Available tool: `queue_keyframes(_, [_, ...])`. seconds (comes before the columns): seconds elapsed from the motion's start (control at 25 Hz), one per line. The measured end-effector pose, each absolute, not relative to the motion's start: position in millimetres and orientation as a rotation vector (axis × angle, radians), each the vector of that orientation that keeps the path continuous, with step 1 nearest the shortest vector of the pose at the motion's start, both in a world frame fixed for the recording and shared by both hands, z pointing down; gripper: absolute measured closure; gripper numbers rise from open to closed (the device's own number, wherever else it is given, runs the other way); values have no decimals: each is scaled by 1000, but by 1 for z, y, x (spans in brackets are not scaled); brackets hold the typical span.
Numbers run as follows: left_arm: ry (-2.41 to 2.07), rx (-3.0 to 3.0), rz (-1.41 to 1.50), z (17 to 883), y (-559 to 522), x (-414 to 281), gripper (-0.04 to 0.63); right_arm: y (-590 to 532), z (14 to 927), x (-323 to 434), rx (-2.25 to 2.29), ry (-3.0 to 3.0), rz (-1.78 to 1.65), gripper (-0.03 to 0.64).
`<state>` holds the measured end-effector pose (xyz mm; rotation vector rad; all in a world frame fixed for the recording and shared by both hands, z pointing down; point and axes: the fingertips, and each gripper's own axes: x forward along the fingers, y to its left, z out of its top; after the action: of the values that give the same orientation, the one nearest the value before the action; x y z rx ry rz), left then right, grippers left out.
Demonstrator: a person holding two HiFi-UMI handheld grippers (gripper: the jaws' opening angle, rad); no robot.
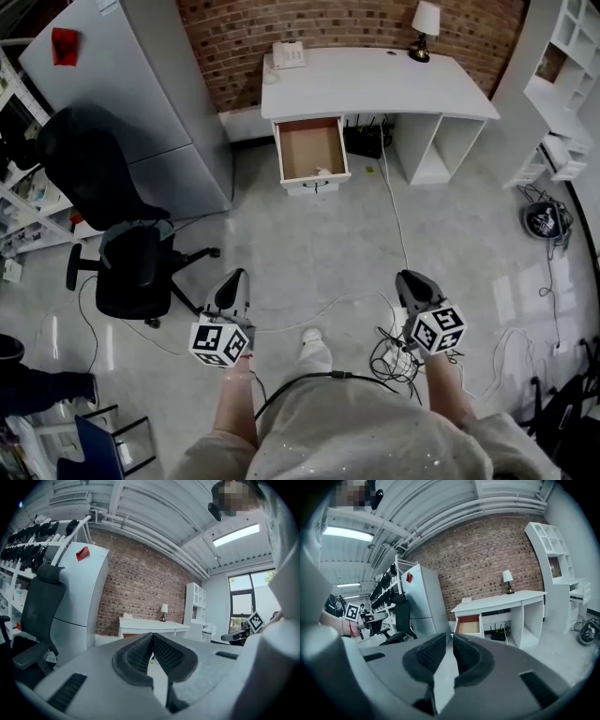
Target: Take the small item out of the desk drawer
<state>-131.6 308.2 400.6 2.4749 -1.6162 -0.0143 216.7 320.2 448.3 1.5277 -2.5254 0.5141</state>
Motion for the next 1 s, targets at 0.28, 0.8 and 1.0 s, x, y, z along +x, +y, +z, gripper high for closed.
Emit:
queue_keyframes(0.28, [-1558,2504,-14,404,227,-145,590,254,457,200,1576,-2496,561,540])
queue_keyframes(0.8, [-1519,2503,-18,420,160,-175,591,189,470,166,1578,-2491,610,491])
queue_keyframes(1.0, [-1527,2482,-19,426,155,-179,591,180,477,171,1573,-2468,629,489])
